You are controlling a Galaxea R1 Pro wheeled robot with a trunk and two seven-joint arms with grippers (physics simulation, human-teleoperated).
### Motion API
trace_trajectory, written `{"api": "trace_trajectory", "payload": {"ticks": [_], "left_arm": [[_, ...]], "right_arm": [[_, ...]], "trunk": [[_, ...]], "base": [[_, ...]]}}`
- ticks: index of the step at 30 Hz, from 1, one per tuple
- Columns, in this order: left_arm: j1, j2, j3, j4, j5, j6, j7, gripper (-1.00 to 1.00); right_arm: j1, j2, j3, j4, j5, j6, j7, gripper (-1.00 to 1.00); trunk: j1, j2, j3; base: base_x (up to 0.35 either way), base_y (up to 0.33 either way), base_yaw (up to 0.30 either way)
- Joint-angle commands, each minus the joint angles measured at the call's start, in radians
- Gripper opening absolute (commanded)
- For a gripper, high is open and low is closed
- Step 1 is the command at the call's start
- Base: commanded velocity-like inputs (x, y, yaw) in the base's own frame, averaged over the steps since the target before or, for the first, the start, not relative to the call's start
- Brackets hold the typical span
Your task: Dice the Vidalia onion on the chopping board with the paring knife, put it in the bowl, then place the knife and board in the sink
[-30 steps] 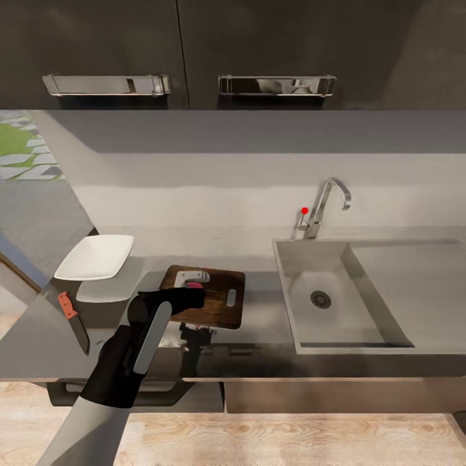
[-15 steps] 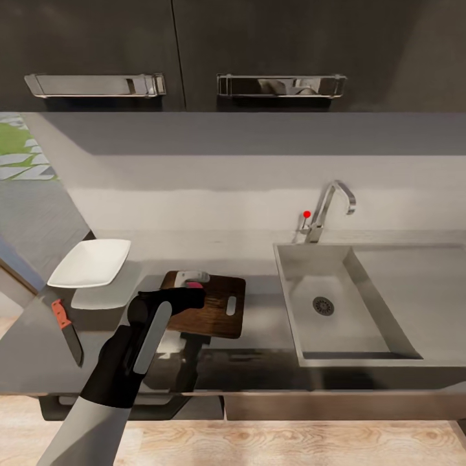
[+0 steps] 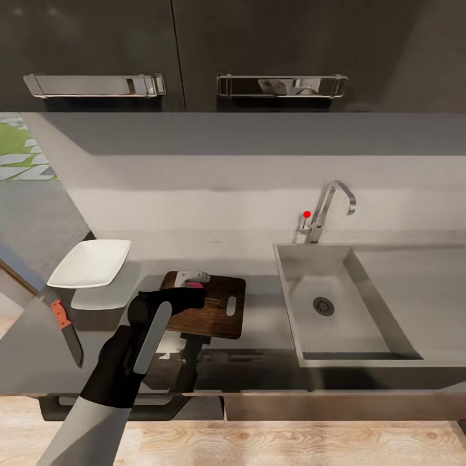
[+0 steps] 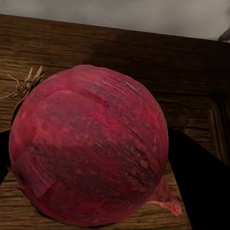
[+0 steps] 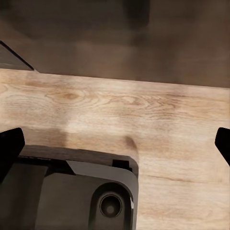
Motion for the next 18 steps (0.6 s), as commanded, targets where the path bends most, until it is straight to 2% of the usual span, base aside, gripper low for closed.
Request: {"api": "trace_trajectory", "payload": {"ticks": [1, 15, 18], "left_arm": [[-0.001, 0.000, -0.001, 0.000, 0.010, 0.004, 0.009, -1.00], [0.001, 0.000, -0.001, 0.001, 0.010, 0.004, 0.009, -1.00], [0.001, 0.000, -0.001, 0.001, 0.010, 0.004, 0.009, -1.00]], "right_arm": [[0.000, 0.001, -0.008, -0.002, 0.010, -0.002, 0.007, 1.00], [0.000, 0.001, -0.008, -0.002, 0.009, -0.002, 0.005, 1.00], [0.000, 0.001, -0.008, -0.002, 0.009, -0.002, 0.005, 1.00]], "trunk": [[0.001, -0.002, -0.002], [0.001, -0.002, -0.009], [0.001, -0.002, -0.009]], "base": [[0.000, 0.000, 0.000], [0.000, 0.000, 0.000], [-0.166, 0.000, 0.000]]}}
